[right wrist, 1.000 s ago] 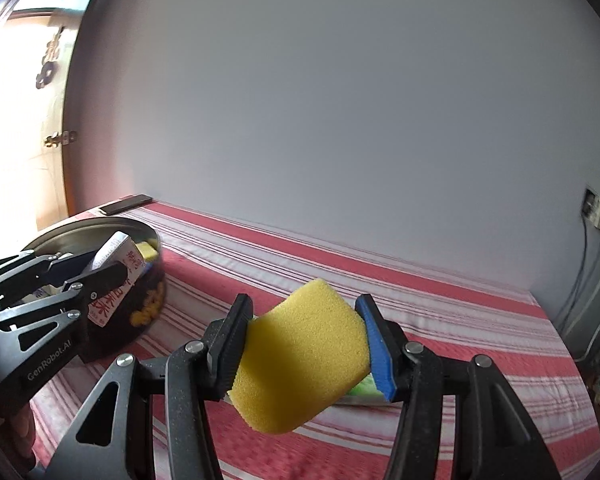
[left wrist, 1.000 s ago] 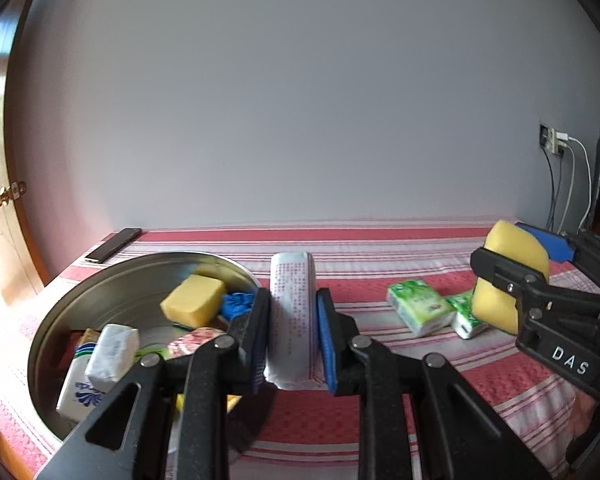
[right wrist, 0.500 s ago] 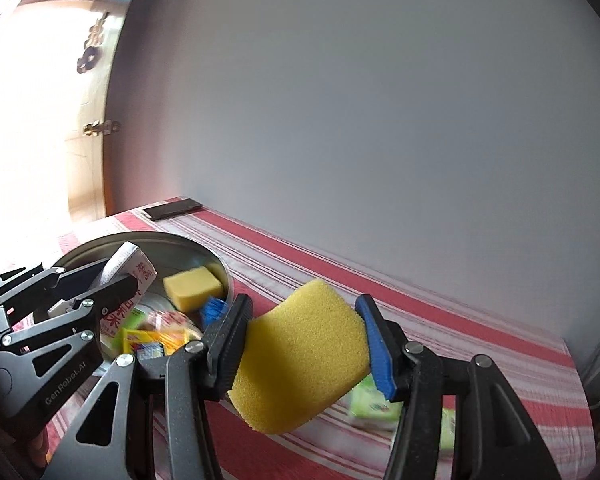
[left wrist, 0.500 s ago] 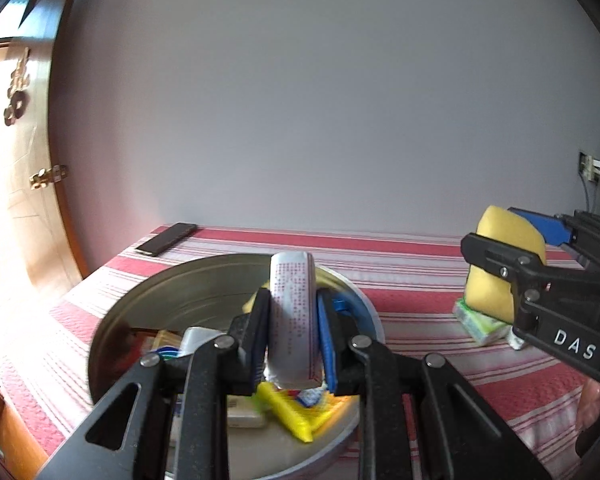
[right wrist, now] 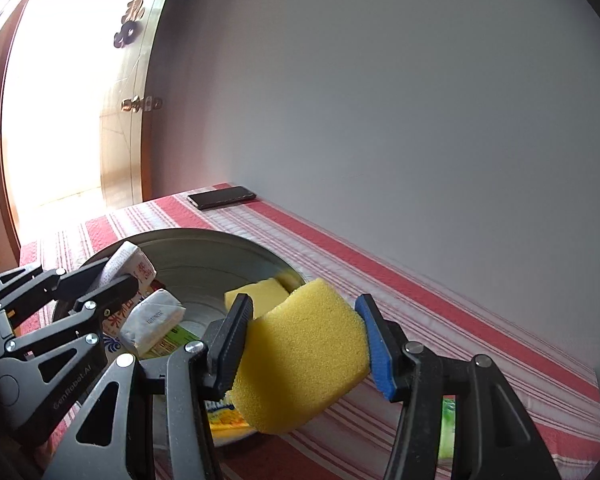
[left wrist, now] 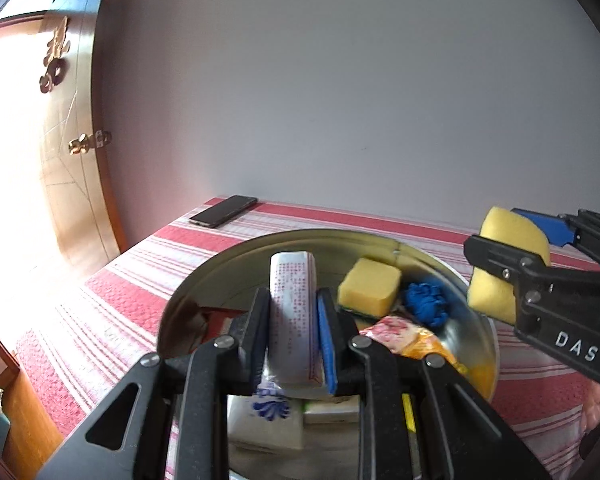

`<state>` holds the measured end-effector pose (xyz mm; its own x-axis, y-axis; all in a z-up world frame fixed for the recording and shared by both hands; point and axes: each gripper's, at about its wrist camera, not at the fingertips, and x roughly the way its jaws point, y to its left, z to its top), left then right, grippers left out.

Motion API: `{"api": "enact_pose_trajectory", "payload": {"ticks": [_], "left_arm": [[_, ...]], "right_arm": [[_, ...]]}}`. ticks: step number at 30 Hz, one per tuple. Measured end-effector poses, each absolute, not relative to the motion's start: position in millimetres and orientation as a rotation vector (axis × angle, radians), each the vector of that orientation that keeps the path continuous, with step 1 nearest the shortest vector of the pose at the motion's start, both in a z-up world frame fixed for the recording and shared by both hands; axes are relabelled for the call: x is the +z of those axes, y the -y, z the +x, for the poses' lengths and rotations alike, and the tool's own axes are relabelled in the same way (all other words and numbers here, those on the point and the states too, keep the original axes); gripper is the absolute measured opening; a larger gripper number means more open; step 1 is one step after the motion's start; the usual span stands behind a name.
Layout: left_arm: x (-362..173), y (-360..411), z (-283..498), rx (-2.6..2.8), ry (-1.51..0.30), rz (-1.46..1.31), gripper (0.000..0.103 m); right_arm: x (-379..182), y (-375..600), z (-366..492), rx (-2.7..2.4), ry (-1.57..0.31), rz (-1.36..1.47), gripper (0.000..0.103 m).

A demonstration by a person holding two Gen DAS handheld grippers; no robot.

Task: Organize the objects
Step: 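Carry the soap bar and sponge over the basin with both tools, then open both tools to drop the soap bar and sponge into the basin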

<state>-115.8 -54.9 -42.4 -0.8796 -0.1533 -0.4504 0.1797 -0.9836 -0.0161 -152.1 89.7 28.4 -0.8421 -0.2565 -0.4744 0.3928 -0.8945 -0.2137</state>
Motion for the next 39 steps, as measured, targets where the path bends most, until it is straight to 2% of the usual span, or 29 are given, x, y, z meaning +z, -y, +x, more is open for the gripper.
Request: {"api": "enact_pose_trajectory", "payload": {"ticks": [15,39], "left_arm": [[-59,71,-132,-2.851,-0.093,0.746,0.021],[-70,60,-139,-2.836,0.021,0.796,0.021]], "right_arm": [[8,-62,-178,-2.617,-0.431,0.737,0.056],[-12,-62,-198,-2.588,-0.389,0.837,0.056]]}}
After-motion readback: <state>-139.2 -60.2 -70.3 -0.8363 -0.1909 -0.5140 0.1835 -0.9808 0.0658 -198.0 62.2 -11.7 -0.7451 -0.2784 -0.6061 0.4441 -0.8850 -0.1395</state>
